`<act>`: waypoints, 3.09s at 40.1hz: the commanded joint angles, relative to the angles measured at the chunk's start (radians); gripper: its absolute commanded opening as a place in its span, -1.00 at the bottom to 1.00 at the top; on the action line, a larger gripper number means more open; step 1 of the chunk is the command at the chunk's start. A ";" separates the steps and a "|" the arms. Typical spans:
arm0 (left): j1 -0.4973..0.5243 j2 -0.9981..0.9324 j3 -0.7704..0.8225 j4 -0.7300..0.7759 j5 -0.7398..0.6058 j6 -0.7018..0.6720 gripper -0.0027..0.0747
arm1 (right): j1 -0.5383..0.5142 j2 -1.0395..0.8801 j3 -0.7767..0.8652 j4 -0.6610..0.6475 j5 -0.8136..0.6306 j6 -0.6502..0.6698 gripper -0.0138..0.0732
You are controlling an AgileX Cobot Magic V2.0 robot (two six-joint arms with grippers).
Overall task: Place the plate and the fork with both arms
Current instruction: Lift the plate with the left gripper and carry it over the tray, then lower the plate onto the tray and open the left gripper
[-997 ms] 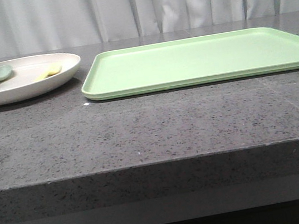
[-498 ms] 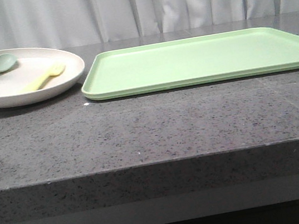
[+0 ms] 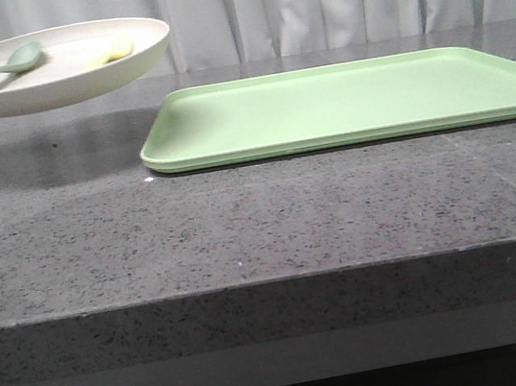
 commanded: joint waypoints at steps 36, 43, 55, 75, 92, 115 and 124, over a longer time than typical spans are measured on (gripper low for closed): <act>-0.445 -0.058 -0.034 0.042 -0.341 -0.369 -0.98 | 0.001 0.012 -0.035 -0.012 -0.074 -0.002 0.68; -0.514 -0.028 -0.034 0.058 -0.391 -0.426 -0.98 | 0.001 0.012 -0.035 -0.012 -0.074 -0.002 0.68; -0.596 -0.019 -0.034 0.105 -0.513 -0.518 -0.98 | 0.001 0.012 -0.035 -0.012 -0.075 -0.002 0.68; -0.635 0.051 -0.034 0.127 -0.510 -0.552 -0.98 | 0.001 0.012 -0.035 -0.012 -0.076 -0.002 0.68; -0.635 0.057 -0.034 0.148 -0.489 -0.559 -0.97 | 0.001 0.012 -0.035 -0.012 -0.075 -0.002 0.68; -0.630 0.057 -0.034 0.173 -0.422 -0.559 0.08 | 0.001 0.012 -0.035 -0.012 -0.081 -0.002 0.68; -0.630 0.016 -0.034 0.173 -0.418 -0.519 0.24 | 0.001 0.012 -0.035 -0.011 -0.083 -0.002 0.68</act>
